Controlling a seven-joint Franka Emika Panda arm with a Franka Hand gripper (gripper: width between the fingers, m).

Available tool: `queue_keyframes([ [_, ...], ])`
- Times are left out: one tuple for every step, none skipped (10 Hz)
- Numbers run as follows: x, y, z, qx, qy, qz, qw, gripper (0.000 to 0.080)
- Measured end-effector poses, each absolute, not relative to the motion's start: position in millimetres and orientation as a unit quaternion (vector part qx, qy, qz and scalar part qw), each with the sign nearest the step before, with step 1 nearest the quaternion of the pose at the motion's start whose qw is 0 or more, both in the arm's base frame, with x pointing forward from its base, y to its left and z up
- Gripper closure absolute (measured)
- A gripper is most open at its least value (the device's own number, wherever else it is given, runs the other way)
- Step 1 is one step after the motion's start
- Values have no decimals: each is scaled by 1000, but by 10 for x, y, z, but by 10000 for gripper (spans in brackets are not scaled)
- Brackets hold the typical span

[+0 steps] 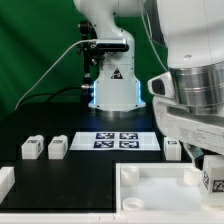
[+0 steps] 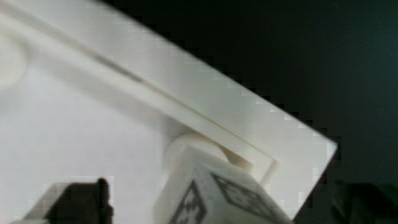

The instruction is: Assemble one leg

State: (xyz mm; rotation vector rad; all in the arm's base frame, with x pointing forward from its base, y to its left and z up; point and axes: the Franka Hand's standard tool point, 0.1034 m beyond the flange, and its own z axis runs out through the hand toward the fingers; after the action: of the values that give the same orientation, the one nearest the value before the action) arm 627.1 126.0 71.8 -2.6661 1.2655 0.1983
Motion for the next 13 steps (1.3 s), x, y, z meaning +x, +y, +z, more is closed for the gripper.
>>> queue_keyframes([
  [6262, 1270, 716, -932, 346, 57, 89, 160],
  [6260, 1268, 710, -938, 330, 56, 90, 153],
  [6261, 1254, 706, -957, 271, 50, 93, 153],
  [6264, 1228, 704, -976, 197, 42, 88, 153],
  [6284, 1185, 714, -989, 123, 30, 72, 150],
  [6319, 1172, 734, -996, 66, 17, 66, 150],
  [6315, 1184, 724, -994, 85, 19, 69, 150],
  [6313, 1183, 720, -994, 84, 19, 69, 273],
  [6312, 1192, 720, -992, 106, 21, 70, 273],
  [6305, 1204, 717, -984, 161, 26, 72, 455],
  [6300, 1181, 709, -967, 243, 33, 71, 503],
  [6306, 1174, 710, -952, 293, 36, 79, 503],
  [6305, 1179, 710, -931, 355, 41, 81, 503],
])
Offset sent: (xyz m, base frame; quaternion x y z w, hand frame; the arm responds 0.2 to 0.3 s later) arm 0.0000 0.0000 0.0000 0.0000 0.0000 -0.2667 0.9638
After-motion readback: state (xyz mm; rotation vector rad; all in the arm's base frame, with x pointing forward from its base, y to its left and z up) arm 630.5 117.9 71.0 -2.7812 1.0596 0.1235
